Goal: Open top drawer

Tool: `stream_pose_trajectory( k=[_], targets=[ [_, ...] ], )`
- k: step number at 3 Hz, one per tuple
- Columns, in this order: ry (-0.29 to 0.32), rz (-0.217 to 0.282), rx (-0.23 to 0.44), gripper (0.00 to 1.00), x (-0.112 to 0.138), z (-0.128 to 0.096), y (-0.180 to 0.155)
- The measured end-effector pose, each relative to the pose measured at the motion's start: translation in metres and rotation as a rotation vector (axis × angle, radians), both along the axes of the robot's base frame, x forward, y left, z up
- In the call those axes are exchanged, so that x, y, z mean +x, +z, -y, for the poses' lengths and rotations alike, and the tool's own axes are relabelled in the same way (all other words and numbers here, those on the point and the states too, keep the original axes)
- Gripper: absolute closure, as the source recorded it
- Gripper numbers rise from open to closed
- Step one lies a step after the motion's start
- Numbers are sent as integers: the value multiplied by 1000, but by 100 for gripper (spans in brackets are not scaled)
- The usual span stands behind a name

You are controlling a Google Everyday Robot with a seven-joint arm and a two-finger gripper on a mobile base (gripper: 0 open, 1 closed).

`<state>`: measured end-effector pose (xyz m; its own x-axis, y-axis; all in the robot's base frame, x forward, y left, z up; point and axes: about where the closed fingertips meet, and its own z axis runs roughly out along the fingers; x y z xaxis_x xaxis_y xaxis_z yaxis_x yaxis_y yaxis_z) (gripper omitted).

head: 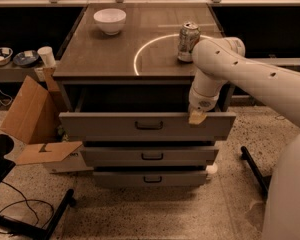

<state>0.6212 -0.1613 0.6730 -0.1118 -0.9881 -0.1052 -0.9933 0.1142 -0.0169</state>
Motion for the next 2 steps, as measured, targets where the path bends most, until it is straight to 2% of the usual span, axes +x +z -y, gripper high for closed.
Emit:
stream_pose_trajectory(
  k=[1, 2],
  targets=[
    [0, 0, 0, 100, 0, 0, 5],
    [0, 0, 0, 81, 0, 0, 5]
  ],
)
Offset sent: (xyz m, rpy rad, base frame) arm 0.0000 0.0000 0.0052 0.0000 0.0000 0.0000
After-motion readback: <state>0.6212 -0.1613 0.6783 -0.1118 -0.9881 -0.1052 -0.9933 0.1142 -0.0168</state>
